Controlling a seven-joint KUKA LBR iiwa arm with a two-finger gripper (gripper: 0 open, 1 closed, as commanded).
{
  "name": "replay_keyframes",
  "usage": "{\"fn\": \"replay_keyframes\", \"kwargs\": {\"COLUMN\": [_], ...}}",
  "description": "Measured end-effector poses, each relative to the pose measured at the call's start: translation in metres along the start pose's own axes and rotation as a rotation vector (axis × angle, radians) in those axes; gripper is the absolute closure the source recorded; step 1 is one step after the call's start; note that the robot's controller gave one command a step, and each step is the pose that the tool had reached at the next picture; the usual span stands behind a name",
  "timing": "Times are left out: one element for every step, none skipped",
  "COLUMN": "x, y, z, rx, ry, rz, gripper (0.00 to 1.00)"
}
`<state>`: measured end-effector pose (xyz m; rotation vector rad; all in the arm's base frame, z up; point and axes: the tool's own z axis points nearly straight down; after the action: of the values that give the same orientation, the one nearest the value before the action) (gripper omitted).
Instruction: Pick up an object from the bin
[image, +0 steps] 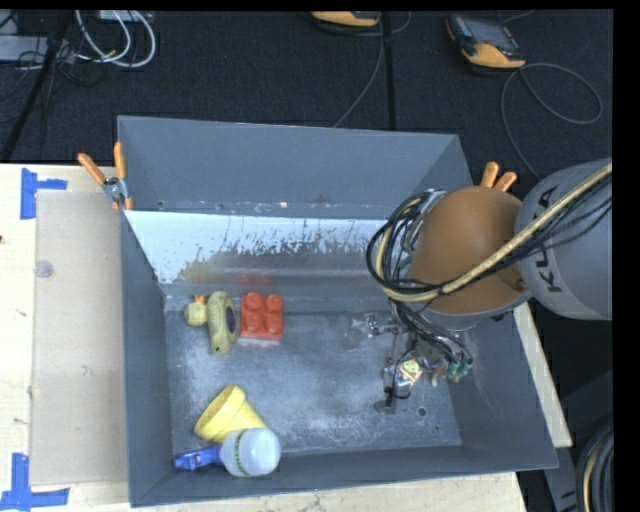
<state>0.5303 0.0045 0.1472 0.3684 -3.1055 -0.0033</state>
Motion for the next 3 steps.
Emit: {"fn": "replay_keyframes", "kwargs": {"x": [0.003, 0.021, 0.021], "y": [-0.019, -0.058, -0.072], "z": [-0.001, 0.018, 0.024], "rx": [-0.001, 0.001, 0.001], "ry": [-0.019, -0.004, -0.009], "rz": [-0.06, -0.15, -0.204], "gripper": [0.0, 0.0, 0.0]}}
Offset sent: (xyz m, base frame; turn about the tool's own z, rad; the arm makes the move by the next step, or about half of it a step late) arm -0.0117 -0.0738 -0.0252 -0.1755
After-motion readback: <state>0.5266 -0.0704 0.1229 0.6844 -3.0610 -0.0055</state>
